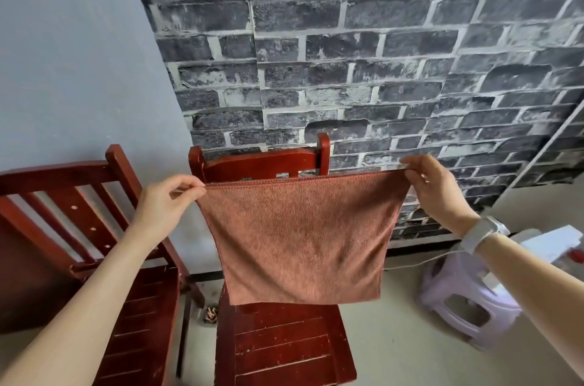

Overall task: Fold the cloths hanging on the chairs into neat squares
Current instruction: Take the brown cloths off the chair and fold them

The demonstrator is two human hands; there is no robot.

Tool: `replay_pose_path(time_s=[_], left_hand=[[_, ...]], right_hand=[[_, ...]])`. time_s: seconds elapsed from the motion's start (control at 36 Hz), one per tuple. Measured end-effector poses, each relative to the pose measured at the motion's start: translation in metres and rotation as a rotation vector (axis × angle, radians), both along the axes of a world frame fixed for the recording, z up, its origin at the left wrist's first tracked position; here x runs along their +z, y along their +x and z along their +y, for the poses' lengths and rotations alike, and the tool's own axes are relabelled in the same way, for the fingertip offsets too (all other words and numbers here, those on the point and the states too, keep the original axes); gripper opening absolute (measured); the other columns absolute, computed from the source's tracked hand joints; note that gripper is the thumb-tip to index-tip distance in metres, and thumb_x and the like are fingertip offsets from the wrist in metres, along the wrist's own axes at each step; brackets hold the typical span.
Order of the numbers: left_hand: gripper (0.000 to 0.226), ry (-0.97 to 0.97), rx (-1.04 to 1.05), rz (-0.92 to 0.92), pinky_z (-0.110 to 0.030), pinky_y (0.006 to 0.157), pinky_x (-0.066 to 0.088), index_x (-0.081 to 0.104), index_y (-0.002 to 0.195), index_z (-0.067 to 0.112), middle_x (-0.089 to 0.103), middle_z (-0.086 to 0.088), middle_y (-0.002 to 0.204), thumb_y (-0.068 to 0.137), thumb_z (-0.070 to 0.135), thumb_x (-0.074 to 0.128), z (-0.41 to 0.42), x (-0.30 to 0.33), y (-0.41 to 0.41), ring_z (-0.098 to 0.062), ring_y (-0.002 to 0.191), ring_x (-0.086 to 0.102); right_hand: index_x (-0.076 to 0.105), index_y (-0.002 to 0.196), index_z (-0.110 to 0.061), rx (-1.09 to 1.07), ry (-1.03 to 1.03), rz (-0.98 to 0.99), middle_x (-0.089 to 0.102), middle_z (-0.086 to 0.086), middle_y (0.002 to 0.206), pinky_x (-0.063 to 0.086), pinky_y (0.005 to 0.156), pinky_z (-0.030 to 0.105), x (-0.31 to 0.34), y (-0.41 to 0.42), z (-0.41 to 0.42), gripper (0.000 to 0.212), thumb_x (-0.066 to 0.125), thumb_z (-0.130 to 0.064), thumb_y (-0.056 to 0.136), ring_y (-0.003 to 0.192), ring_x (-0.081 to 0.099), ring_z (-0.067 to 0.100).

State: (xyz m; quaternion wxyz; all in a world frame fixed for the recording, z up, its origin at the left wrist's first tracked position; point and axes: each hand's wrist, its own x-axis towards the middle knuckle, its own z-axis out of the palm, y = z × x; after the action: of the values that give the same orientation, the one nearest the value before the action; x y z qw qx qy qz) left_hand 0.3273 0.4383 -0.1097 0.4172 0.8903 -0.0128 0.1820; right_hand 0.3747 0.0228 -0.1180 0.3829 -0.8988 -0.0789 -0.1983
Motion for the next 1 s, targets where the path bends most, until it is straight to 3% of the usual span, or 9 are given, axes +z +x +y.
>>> replay_pose_path(time_s=[0.11,0.17,0.25,0.31,0.39,0.61,0.75,0.86,1.0], left_hand=[[0.046,0.022,-0.038,-0.01,0.006,0.07,0.033,0.06,0.077,0.055,0.062,0.02,0.073,0.081,0.01,0.066,0.002,-0.002,-0.003,0.02,0.074,0.053],[0.039,0.095,-0.053,0.007,0.005,0.069,0.032,0.06,0.08,0.047,0.064,0.017,0.072,0.081,0.009,0.065,0.005,-0.006,-0.002,0.02,0.075,0.052],[0.019,0.194,-0.038,-0.003,0.003,0.072,0.032,0.07,0.079,0.029,0.062,0.034,0.076,0.081,0.011,0.066,0.009,-0.015,0.002,0.017,0.079,0.053],[0.01,0.252,-0.012,-0.018,-0.005,0.074,0.035,0.074,0.084,0.017,0.062,0.025,0.072,0.081,0.011,0.066,0.01,-0.021,0.006,0.008,0.078,0.053],[0.009,0.352,0.026,-0.015,-0.027,0.079,0.039,0.073,0.086,0.014,0.067,0.005,0.086,0.083,0.015,0.064,0.012,-0.032,0.015,-0.01,0.088,0.053],[0.014,0.432,0.126,0.187,-0.038,0.079,0.043,0.069,0.093,0.016,0.067,-0.003,0.098,0.088,0.023,0.057,0.026,-0.076,0.054,-0.021,0.097,0.053],[0.013,0.437,0.206,0.089,-0.04,0.077,0.043,0.069,0.091,0.008,0.068,-0.008,0.093,0.087,0.017,0.06,0.029,-0.088,0.071,-0.029,0.094,0.055],[0.011,0.56,0.055,0.163,-0.043,0.072,0.046,0.069,0.087,0.005,0.068,-0.01,0.088,0.086,0.012,0.06,0.038,-0.111,0.067,-0.032,0.09,0.054],[0.01,0.519,0.074,0.171,-0.038,0.07,0.043,0.068,0.088,0.004,0.067,-0.01,0.086,0.086,0.01,0.06,0.048,-0.127,0.073,-0.031,0.086,0.053]], right_hand=[[0.066,0.104,-0.001,0.053,-0.164,-0.047,0.065,0.013,0.096,0.035,0.078,0.007,-0.001,0.001,-0.002,0.023,0.052,0.005,0.087,0.087,0.056,0.017],[0.067,0.096,0.001,0.058,-0.216,-0.059,0.066,0.015,0.094,0.035,0.078,0.01,-0.004,0.003,-0.003,0.019,0.052,0.007,0.086,0.084,0.056,0.018],[0.065,0.091,0.003,0.069,-0.265,-0.073,0.065,0.015,0.089,0.04,0.075,0.018,-0.01,0.006,-0.003,0.015,0.052,0.006,0.086,0.08,0.058,0.023],[0.065,0.09,0.003,0.085,-0.304,-0.093,0.064,0.015,0.086,0.048,0.076,0.03,-0.014,0.008,-0.002,0.014,0.053,0.006,0.085,0.079,0.061,0.028],[0.066,0.089,0.003,0.099,-0.333,-0.091,0.062,0.016,0.087,0.051,0.073,0.039,-0.023,0.016,0.001,0.013,0.055,0.007,0.084,0.077,0.061,0.032],[0.065,0.094,0.003,0.069,-0.353,0.102,0.058,0.018,0.097,0.05,0.076,0.043,-0.066,0.061,0.033,0.017,0.049,0.0,0.089,0.086,0.059,0.037],[0.064,0.101,-0.001,-0.045,-0.343,0.139,0.056,0.017,0.105,0.048,0.069,0.04,-0.083,0.088,0.056,0.021,0.046,-0.006,0.092,0.087,0.059,0.037],[0.065,0.102,-0.007,0.05,-0.468,0.291,0.057,0.011,0.109,0.048,0.071,0.04,-0.107,0.098,0.06,0.021,0.046,-0.01,0.092,0.092,0.059,0.035],[0.064,0.103,-0.006,0.037,-0.435,0.306,0.056,0.013,0.107,0.048,0.07,0.041,-0.129,0.104,0.069,0.022,0.044,-0.008,0.093,0.089,0.059,0.036]])
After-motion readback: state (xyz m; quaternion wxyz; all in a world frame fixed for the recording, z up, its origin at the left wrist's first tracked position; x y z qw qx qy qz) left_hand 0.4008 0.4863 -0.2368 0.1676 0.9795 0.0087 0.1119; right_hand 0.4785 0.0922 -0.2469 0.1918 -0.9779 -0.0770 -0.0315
